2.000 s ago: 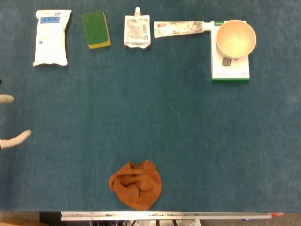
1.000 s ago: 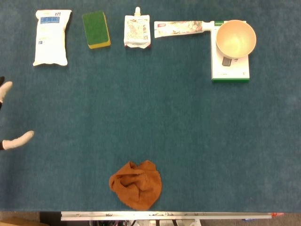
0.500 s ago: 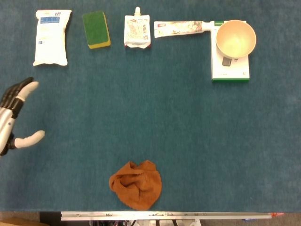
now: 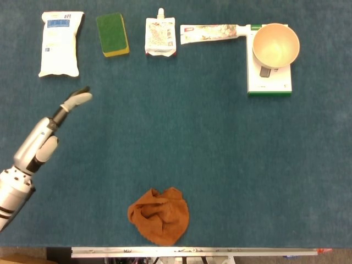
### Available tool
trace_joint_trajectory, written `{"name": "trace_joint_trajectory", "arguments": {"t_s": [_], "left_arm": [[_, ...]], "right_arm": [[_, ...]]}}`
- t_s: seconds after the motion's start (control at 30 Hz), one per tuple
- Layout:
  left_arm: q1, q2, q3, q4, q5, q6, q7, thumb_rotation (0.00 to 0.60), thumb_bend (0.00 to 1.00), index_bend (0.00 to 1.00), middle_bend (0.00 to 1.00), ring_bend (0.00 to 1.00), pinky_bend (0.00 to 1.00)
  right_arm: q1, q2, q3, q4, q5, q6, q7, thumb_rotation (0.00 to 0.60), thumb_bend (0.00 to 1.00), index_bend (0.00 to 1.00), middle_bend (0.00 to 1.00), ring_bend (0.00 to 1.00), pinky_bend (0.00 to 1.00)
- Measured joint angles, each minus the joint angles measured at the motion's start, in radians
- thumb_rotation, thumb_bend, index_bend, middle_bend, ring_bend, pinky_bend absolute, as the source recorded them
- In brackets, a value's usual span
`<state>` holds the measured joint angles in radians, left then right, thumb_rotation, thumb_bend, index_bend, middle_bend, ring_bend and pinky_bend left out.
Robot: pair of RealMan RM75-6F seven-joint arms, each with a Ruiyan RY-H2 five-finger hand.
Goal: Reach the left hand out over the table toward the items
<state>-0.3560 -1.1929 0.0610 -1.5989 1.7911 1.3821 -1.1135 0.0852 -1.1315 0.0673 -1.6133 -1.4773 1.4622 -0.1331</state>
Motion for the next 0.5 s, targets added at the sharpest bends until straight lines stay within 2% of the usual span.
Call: {"name": "trace_joint_trajectory", "arguments": {"t_s": [0.5], "left_arm": [[-0.139, 0.058, 0.104, -0.008, 0.118, -0.002, -0.494, 0.000, 0.00, 0.14, 0.06, 0.08, 0.08]], "right_arm": [[0.002, -0.002, -0.001, 0.002, 0.003, -0.006, -0.001, 0.600, 0.00, 0.08, 0.14, 0.15, 0.27]]}}
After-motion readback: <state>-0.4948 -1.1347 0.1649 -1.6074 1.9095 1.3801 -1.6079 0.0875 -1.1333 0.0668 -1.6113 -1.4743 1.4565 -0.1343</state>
